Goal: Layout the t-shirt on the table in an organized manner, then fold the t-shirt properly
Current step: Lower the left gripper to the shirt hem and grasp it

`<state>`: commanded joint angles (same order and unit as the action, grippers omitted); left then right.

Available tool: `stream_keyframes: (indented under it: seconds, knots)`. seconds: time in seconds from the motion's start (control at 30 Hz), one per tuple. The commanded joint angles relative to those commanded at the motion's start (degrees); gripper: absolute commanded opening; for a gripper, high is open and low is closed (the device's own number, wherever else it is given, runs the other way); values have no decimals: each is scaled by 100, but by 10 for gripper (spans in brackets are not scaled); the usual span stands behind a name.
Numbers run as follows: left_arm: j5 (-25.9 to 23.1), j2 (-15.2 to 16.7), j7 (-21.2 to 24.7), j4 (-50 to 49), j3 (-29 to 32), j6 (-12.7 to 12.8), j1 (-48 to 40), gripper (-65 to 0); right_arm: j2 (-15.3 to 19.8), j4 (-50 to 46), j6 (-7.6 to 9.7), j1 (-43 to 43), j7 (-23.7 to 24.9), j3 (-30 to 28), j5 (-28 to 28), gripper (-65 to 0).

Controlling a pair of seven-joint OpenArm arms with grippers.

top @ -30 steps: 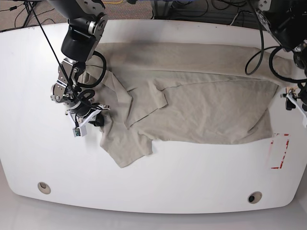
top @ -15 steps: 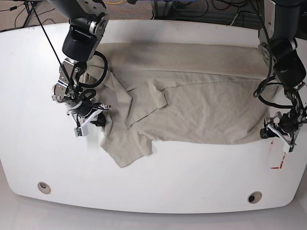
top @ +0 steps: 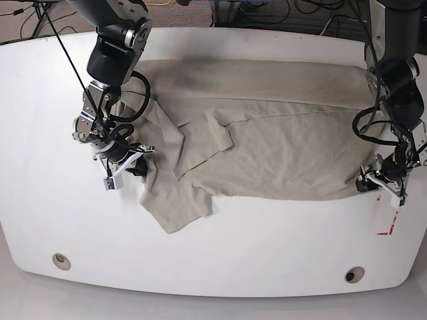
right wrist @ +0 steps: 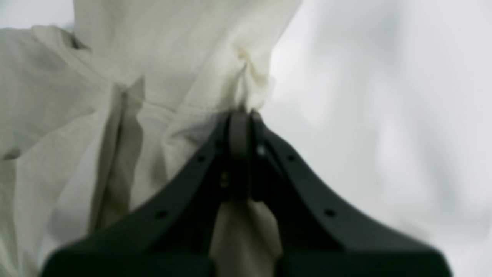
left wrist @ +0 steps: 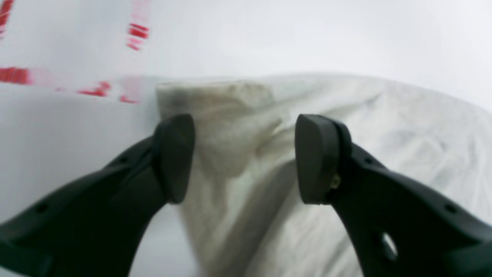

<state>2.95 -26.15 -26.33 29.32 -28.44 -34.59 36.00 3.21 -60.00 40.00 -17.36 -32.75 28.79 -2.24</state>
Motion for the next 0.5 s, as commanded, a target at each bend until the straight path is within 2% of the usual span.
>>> stream_keyframes:
  seconds: [0.23,0.5]
  knots:
    - [0,-149,0,0,0,0,-193,-258,0,0,0,9,0,0,0,-650]
    - [0,-123,0,-44,0,0,-220,-258,0,0,0,9,0,0,9,-650]
